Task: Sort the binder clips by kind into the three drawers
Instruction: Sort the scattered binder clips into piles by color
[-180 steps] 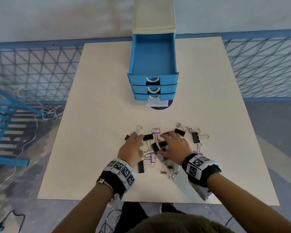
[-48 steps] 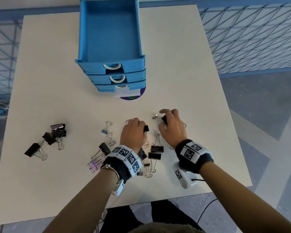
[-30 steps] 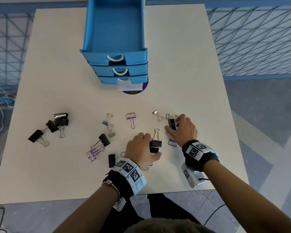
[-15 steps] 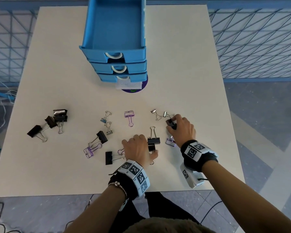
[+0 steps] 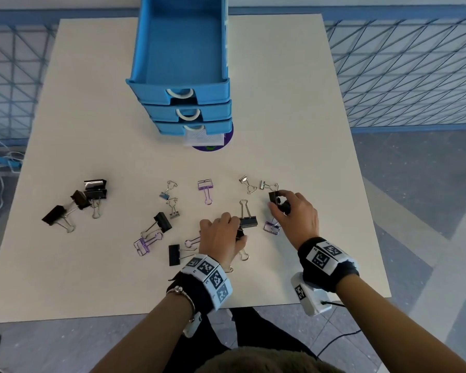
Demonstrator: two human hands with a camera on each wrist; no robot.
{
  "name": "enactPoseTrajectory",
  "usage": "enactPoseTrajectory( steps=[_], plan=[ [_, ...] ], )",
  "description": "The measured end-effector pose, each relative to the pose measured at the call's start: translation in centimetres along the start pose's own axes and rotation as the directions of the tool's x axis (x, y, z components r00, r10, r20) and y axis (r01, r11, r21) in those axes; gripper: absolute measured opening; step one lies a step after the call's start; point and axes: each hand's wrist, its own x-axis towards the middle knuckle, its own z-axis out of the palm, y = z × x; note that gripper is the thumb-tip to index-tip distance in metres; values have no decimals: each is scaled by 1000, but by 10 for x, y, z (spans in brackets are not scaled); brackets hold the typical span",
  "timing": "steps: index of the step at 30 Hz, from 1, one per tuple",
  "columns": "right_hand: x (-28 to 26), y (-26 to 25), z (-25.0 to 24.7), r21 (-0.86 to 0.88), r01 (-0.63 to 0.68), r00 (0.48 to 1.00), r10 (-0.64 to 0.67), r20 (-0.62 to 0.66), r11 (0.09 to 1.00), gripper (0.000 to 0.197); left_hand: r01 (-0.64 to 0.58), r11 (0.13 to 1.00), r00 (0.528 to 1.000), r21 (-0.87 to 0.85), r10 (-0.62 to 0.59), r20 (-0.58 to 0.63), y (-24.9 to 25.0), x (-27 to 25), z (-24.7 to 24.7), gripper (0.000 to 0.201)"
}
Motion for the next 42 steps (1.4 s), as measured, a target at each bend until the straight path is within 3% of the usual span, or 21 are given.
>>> enactPoseTrajectory(
  steps=[3,5,8,12,15,19,23,30,36,40,42],
  plan=[
    [-3,-15,2,49,41,999,-41,6,998,27,29,964,996,-263,-50,-74,-8,-4,-6,31],
    [-2,-29,8,73,77,997,-79,27,994,27,63,886,984,-459,-134,-122,-18,-7,-13,29],
    [1,-58,23,96,127,986,-136,97,987,28,113,786,946,-608,-272,-176,-44,-12,-25,28],
    [3,-105,55,107,215,948,-234,217,971,29,243,713,850,-658,-484,-210,-94,-23,-36,31],
    [3,-137,90,61,251,907,-256,335,966,33,370,651,774,-663,-611,-168,-136,-36,-41,33],
    [-3,-175,134,5,272,841,-240,485,962,35,519,565,698,-642,-713,-63,-190,-54,-41,36],
    [-11,-209,171,-9,284,795,-230,562,959,36,573,520,655,-634,-755,-27,-232,-68,-36,36],
    [-25,-239,200,168,291,761,-334,556,942,43,510,569,684,-644,-723,-98,-262,-71,-42,38],
    [-31,-224,187,189,373,824,-418,382,908,30,423,726,742,-543,-621,-252,-251,-75,-43,47],
    [-28,-193,158,174,417,854,-450,260,892,28,222,847,804,-483,-439,-401,-231,-73,-37,49],
    [-24,-173,140,147,432,865,-455,209,890,26,127,883,849,-452,-332,-410,-218,-69,-34,47]
  ],
)
